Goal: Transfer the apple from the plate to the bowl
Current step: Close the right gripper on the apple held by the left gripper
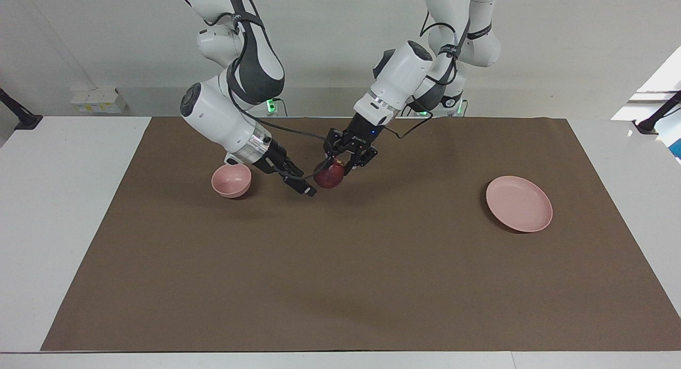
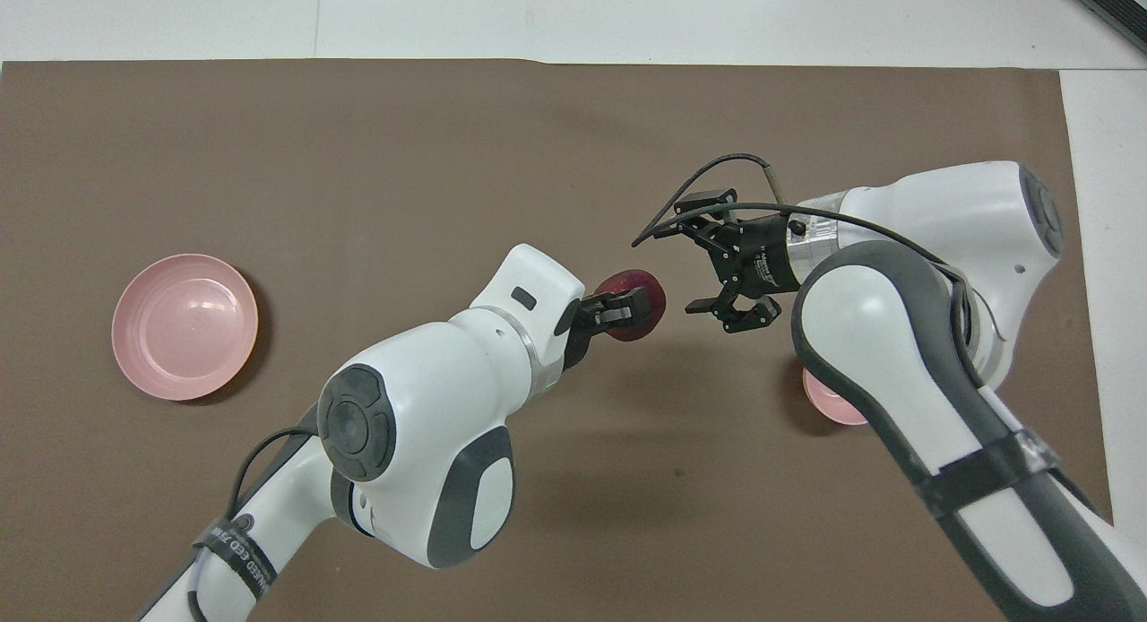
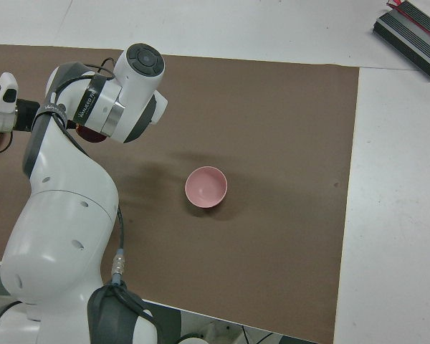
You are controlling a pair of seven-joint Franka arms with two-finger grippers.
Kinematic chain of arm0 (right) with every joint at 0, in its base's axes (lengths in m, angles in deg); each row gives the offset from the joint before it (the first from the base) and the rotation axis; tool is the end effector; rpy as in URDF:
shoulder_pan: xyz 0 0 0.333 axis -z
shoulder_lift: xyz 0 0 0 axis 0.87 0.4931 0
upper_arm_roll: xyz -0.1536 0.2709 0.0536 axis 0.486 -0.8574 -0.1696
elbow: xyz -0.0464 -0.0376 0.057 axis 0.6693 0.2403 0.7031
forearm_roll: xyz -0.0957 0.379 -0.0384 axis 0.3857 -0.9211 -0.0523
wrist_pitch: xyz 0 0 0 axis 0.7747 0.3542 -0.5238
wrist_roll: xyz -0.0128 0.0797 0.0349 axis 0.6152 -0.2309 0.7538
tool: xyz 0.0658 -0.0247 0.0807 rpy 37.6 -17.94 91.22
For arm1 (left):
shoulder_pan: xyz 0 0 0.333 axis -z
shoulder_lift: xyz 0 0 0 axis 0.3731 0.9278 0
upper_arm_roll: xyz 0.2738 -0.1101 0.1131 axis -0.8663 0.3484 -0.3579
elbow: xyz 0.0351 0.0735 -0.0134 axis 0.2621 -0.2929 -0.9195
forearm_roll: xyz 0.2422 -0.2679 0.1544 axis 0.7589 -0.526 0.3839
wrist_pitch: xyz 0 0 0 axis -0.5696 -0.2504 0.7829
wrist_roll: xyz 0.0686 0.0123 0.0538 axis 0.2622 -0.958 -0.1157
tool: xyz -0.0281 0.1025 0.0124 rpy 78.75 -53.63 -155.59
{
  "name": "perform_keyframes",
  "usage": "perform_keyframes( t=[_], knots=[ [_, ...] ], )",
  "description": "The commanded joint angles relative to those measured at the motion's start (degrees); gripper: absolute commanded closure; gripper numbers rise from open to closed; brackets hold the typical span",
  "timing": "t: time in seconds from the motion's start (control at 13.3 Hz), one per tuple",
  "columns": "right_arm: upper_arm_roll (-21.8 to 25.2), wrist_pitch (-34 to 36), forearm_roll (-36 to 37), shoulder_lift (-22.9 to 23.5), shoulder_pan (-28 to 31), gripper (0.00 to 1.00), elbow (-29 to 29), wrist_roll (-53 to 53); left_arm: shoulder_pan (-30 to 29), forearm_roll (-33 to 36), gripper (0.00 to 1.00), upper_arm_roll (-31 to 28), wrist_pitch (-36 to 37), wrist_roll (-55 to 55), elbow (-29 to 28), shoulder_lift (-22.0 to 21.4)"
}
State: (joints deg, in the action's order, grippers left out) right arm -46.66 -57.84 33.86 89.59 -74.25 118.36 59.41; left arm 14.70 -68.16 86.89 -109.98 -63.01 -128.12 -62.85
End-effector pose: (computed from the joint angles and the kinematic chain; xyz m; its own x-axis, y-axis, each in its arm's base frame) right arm 0.5855 0.1840 0.4343 0.5435 -0.6873 -0.4819 -0.8381 -0.4128 -0.3566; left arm 0.4635 -0.4063 0.4643 0.9482 0.2009 0.2462 0.0118 -0.7965 0.6046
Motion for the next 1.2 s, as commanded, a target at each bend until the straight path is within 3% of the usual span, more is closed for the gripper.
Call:
perform_keyframes(
  t=[0.0, 0.38, 0.53, 0.6, 0.67, 1.05, 1.12],
  knots=[
    [-0.1, 0.0, -1.4, 0.7, -1.0, 0.00, -0.9, 1.5, 1.8, -1.3, 1.00, -0.7, -5.1, -0.4, -0.9, -0.2],
    [-0.8, -0.4, -1.7, 0.7, -2.2, 0.00, -1.1, 4.3, 1.6, -1.3, 1.00, -0.8, -5.4, -0.4, -0.9, 0.0],
    [-1.7, -0.8, -1.8, 0.7, -2.1, 0.65, -1.3, 4.3, 1.6, -1.4, 1.00, -0.8, -5.5, -0.2, -0.9, 0.0],
    [-1.7, -0.8, -1.9, 0.7, -2.2, 0.87, -1.3, 4.3, 1.6, -1.4, 1.00, -0.8, -5.4, 0.5, -0.6, 0.0],
    [-1.7, -0.8, -1.8, 0.7, -2.2, 1.00, -1.3, 4.5, 1.5, -1.4, 1.00, -0.8, -5.0, 0.6, -0.6, 0.0],
    [-1.8, -0.8, -1.8, 0.7, -2.2, 1.00, -1.3, 4.5, 0.9, -1.3, 1.00, -0.8, -4.9, 0.7, -0.1, 0.2],
    [-1.7, -0.9, -1.7, 0.7, -2.2, 1.00, -1.2, 4.5, 0.7, -1.3, 0.88, -0.8, -4.5, 0.7, 0.0, 0.3]
  ],
)
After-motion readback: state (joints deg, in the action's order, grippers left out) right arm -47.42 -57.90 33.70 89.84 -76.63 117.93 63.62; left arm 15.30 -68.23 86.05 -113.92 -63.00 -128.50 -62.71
